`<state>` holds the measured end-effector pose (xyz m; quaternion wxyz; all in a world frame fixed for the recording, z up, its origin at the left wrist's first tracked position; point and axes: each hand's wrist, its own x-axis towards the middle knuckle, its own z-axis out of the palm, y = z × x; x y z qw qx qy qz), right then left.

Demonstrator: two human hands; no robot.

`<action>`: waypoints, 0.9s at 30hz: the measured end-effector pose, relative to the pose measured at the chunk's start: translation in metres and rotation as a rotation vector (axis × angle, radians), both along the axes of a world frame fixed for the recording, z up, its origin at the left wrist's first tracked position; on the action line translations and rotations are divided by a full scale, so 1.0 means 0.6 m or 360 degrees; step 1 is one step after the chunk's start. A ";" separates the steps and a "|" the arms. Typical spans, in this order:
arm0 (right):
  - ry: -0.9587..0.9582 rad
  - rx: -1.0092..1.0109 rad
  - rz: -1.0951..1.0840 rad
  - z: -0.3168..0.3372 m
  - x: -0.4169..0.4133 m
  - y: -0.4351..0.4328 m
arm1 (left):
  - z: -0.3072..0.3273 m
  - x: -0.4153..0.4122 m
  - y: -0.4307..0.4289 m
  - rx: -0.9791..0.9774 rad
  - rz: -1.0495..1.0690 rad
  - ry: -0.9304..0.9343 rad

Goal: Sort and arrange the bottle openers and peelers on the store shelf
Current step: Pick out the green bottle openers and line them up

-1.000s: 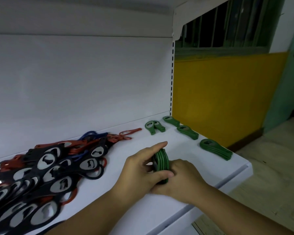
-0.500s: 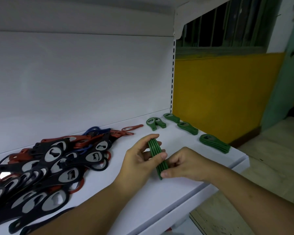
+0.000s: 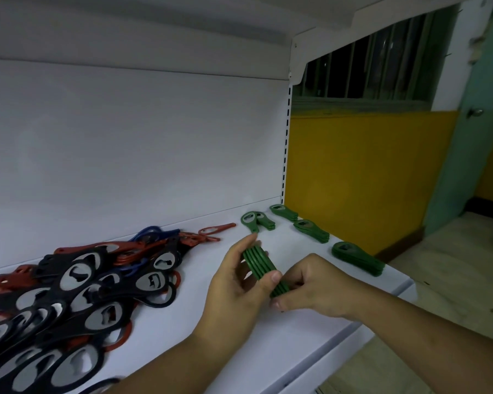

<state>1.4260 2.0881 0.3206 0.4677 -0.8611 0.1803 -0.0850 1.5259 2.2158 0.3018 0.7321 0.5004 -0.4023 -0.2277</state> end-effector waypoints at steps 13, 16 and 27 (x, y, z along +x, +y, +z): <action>0.0848 -0.0846 -0.0612 0.057 0.094 -0.143 | -0.029 0.025 -0.022 0.0676 0.0043 -0.0568; 0.0975 -0.0894 -0.0583 0.065 0.115 -0.146 | -0.033 0.031 -0.024 0.0641 0.0072 -0.0663; 0.0630 -0.1383 -0.0508 0.085 0.192 -0.153 | -0.040 0.030 -0.036 0.0615 0.0155 -0.0854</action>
